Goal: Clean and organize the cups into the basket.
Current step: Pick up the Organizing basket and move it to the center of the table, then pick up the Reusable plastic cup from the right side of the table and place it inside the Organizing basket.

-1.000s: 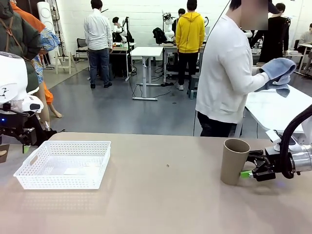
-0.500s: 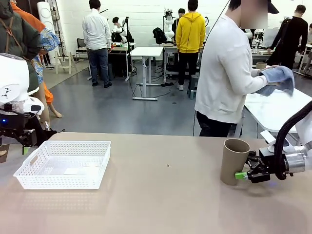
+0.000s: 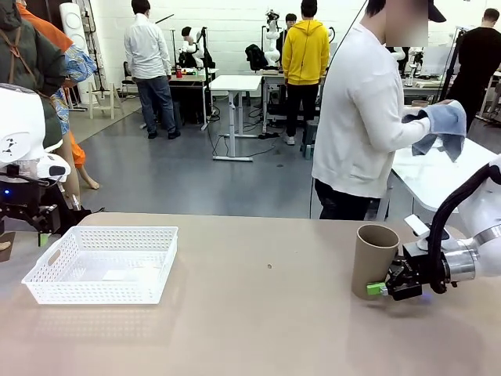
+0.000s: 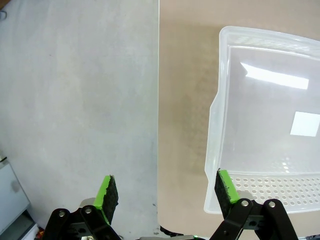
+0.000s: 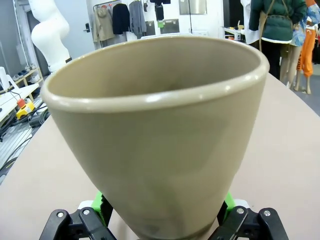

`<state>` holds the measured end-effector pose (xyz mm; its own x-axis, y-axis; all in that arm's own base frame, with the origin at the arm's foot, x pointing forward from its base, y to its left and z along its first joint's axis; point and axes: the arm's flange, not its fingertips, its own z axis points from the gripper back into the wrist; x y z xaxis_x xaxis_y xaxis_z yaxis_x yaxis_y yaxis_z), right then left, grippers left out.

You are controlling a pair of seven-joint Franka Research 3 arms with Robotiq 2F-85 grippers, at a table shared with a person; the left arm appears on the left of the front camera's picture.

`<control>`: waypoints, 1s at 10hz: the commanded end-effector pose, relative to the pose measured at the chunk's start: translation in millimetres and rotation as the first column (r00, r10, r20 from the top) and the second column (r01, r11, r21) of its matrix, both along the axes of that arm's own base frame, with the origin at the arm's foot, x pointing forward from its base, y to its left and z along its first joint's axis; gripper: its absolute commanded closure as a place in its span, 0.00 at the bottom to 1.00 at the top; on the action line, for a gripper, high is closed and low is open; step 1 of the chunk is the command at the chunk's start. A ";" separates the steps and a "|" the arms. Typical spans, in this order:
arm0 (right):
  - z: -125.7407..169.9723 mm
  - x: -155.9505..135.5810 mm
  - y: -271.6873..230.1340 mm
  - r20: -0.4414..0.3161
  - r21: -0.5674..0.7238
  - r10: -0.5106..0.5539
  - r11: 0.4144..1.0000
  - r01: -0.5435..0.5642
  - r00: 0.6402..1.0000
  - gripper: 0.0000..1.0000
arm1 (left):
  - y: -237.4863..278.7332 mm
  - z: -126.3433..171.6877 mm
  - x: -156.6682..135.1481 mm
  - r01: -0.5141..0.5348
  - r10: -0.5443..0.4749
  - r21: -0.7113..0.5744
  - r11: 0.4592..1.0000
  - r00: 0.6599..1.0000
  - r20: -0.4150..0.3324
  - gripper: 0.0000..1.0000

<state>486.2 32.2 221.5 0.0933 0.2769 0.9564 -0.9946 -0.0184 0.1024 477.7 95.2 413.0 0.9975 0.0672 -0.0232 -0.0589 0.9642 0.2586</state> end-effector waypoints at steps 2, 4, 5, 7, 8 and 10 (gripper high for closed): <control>-5.4 6.4 0.8 0.007 -0.007 0.036 0.999 -0.036 0.999 0.00 | 2.9 -1.2 8.9 0.015 -0.012 -0.058 0.998 0.998 0.056 0.00; -7.2 7.7 -1.7 0.005 -0.002 0.034 0.999 -0.034 0.999 0.00 | 4.5 -3.3 13.9 0.016 -0.011 -0.074 0.997 0.998 0.067 0.00; -7.9 8.3 -2.8 0.001 0.000 0.035 0.999 -0.035 0.999 0.00 | 4.8 -4.2 14.8 0.027 -0.020 -0.082 0.996 0.997 0.077 0.00; -9.0 10.1 -4.4 -0.006 0.006 0.040 0.999 -0.040 0.999 0.00 | 4.2 -7.9 18.5 0.042 -0.033 -0.105 0.994 0.996 0.082 0.00; -9.2 11.2 -5.6 -0.010 0.009 0.042 0.999 -0.042 0.999 0.00 | 3.4 -9.4 20.8 0.046 -0.037 -0.113 0.993 0.996 0.081 0.00; -9.7 12.9 -9.0 -0.012 0.014 0.041 0.999 -0.041 0.999 0.00 | 0.6 -12.1 26.5 0.056 -0.045 -0.132 0.990 0.996 0.082 0.00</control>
<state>494.8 29.1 213.1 0.0967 0.2700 0.9580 -0.9932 -0.0368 0.1106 495.7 94.6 400.3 0.9985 0.0374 0.0407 -0.0433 0.9867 0.1564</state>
